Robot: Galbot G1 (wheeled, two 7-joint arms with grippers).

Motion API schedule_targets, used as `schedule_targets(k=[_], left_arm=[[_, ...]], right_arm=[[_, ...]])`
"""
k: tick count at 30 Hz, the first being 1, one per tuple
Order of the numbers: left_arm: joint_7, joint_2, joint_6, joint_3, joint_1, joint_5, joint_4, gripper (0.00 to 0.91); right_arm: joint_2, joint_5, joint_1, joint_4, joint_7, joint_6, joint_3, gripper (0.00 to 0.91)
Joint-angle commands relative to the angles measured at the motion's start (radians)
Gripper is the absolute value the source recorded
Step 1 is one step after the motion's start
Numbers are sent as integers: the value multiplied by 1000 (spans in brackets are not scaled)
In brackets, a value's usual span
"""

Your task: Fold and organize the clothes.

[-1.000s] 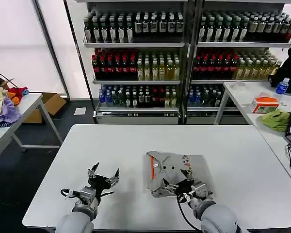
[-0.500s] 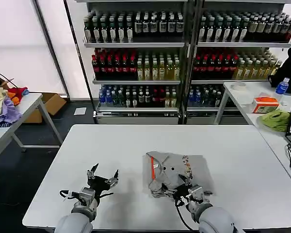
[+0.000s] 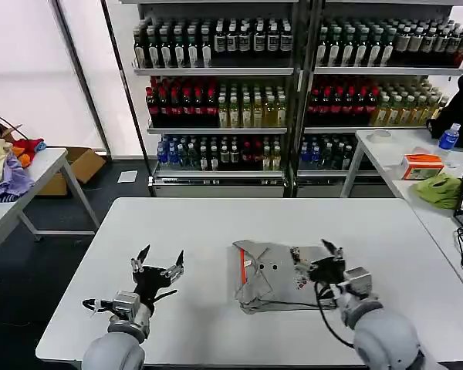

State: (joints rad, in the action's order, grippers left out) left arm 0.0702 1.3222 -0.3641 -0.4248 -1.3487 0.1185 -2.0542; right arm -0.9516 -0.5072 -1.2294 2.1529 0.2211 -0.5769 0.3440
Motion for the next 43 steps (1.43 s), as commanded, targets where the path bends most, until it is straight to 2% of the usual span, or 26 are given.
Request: schedule_targets(k=[1, 4, 15, 19, 43], left_arm=[[55, 25, 87, -28, -3, 137, -41, 907], [61, 29, 86, -28, -15, 125, -45, 907], [55, 27, 110, -40, -39, 121, -59, 907], [10, 33, 104, -42, -47, 52, -47, 907], [9, 42, 112, -25, -46, 101, -52, 907]], right_arm=[[-65, -14, -91, 8, 130, 35, 300, 907], [-123, 12, -110, 4, 143, 56, 316, 907], [-201, 69, -201, 69, 144, 69, 305, 907], [-222, 106, -229, 83, 155, 90, 312, 907], [-234, 106, -245, 111, 164, 85, 315, 907]])
